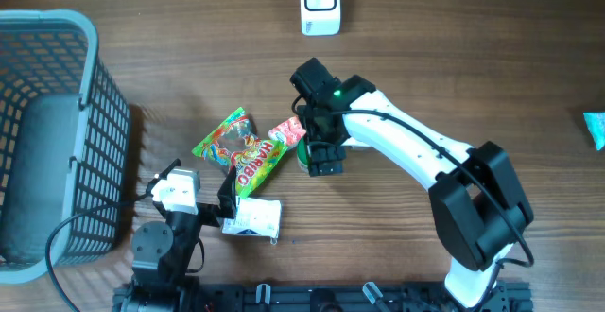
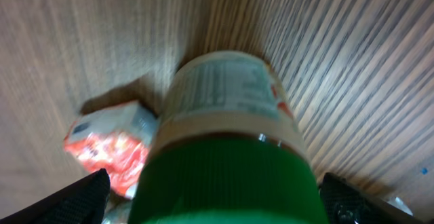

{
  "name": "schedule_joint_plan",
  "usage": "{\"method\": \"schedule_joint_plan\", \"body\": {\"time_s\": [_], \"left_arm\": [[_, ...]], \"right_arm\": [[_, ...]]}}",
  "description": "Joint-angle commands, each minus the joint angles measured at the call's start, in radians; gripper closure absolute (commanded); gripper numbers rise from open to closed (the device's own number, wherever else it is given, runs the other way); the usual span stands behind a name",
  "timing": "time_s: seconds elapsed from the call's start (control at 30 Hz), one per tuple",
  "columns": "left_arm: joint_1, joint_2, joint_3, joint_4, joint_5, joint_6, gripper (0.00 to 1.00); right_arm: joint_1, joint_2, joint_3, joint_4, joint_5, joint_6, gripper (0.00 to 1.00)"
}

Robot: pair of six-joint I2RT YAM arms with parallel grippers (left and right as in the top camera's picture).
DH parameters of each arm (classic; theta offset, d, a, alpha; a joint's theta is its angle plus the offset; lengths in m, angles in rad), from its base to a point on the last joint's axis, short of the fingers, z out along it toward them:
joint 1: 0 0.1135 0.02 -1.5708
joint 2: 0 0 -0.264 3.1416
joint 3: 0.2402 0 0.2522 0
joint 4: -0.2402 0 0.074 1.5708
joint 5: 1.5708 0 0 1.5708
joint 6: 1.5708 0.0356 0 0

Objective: Scan the item barcode
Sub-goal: 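Reach the right gripper down over the green-lidded jar and grasp it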

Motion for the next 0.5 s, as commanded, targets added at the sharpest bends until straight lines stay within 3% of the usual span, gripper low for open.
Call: {"method": "schedule_joint_plan", "body": {"time_s": [0.0,0.07,0.17,0.23,0.27,0.37,0.47], "left_arm": [[-0.004,-0.005,-0.009,0.004,0.008,-0.01,0.0],[-0.004,-0.005,-0.009,0.004,0.008,-0.01,0.0],[-0.004,-0.005,-0.009,0.004,0.008,-0.011,0.0],[-0.004,-0.005,-0.009,0.004,0.008,-0.01,0.0],[-0.004,-0.005,-0.009,0.004,0.008,-0.011,0.0],[-0.004,-0.005,-0.009,0.004,0.008,-0.011,0.0],[-0.004,-0.005,-0.009,0.004,0.008,-0.01,0.0]], "right_arm": [[0.007,0.033,-0.01,0.006,0.014,0.019,0.0],[0.01,0.043,-0.01,0.006,0.022,0.017,0.05],[0.024,0.065,-0.01,0.003,0.032,-0.106,0.14],[0.021,0.064,-0.01,-0.002,0.055,-0.233,0.36],[0.014,0.064,-0.01,-0.014,0.061,-0.293,0.4],[-0.013,0.064,-0.008,-0.052,0.071,-0.496,0.4],[-0.059,0.064,0.002,-0.063,0.114,-0.851,0.4]]}}
